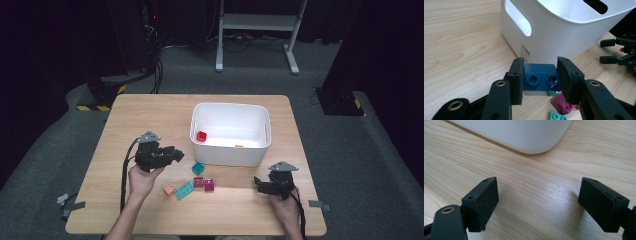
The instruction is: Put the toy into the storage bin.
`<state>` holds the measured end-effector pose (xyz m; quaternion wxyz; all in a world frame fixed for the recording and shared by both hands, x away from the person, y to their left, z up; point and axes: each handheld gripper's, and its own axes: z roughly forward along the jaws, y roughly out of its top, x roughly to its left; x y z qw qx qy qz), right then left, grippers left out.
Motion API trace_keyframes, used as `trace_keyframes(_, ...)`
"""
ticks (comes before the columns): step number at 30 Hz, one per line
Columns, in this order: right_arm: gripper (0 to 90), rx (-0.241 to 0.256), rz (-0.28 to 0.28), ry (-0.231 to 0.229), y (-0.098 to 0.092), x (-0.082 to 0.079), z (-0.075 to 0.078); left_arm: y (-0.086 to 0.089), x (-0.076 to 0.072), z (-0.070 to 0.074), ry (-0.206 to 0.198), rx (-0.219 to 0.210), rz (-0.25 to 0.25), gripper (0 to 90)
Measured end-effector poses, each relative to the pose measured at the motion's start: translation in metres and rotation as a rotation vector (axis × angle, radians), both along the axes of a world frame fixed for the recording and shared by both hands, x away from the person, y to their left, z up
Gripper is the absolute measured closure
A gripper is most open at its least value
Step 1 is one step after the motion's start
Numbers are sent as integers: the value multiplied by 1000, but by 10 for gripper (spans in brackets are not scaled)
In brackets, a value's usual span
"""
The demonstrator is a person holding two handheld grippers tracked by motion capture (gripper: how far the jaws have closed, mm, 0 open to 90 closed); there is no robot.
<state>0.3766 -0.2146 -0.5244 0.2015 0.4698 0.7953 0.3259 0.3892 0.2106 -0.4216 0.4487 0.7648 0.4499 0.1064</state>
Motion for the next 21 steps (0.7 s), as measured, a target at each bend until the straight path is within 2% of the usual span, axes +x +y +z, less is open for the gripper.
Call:
trace_keyframes(7,162,0,0,0,0,0,0,2,3,8,-9,-21,1,587)
trace_keyframes(12,162,0,0,0,0,0,0,1,6,14,-10,-10,1,587)
trace_keyframes(21,162,0,0,0,0,0,0,-4,13,32,-37,-20,-11,587)
